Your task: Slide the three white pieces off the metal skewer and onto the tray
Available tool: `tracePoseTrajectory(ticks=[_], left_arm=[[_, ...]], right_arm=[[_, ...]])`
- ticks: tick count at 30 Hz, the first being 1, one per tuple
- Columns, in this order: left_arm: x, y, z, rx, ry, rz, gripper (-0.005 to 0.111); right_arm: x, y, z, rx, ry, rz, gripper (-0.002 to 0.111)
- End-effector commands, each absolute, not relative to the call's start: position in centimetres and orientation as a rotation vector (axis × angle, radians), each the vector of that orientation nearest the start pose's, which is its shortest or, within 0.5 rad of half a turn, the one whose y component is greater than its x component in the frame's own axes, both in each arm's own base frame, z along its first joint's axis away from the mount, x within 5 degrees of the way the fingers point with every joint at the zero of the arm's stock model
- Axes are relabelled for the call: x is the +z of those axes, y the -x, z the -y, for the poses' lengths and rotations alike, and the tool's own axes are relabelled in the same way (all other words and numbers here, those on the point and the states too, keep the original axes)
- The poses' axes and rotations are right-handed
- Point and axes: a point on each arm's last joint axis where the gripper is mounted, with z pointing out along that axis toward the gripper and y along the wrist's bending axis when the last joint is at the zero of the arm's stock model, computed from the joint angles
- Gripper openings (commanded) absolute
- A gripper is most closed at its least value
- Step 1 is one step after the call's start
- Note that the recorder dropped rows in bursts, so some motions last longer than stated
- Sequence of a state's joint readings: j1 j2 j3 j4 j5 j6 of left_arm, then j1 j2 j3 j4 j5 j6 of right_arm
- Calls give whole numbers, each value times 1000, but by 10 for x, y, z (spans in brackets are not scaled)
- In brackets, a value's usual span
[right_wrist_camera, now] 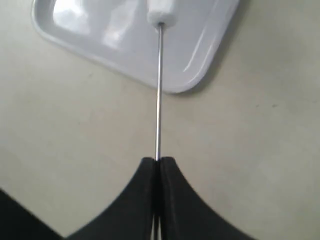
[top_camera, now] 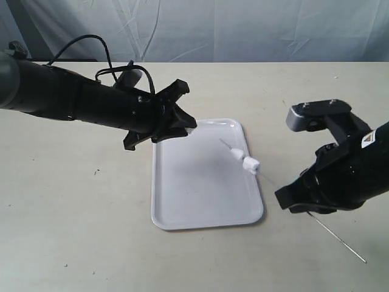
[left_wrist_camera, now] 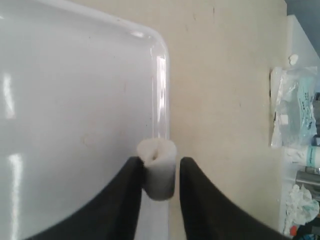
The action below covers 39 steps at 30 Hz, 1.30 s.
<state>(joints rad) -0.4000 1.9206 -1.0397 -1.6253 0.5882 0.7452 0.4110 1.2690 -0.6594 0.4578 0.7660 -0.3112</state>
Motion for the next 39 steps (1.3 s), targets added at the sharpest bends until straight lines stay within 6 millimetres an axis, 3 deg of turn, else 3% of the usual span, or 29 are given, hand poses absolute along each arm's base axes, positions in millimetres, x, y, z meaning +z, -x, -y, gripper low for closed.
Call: tracePoseTrajectory(ticks=[1,7,39], left_arm=[[164,-320,203,-1405,296,-2609,43],[173,-315,220,-1561,271,-2509,42],[175,-315,221,-1565,238,-2496,42]], right_arm=[[223,-188,-110,541,504,-2684,-1],[220,-204,-119,631,376,-2589,-1],[222,-200,-125,725,478,-2564,-1]])
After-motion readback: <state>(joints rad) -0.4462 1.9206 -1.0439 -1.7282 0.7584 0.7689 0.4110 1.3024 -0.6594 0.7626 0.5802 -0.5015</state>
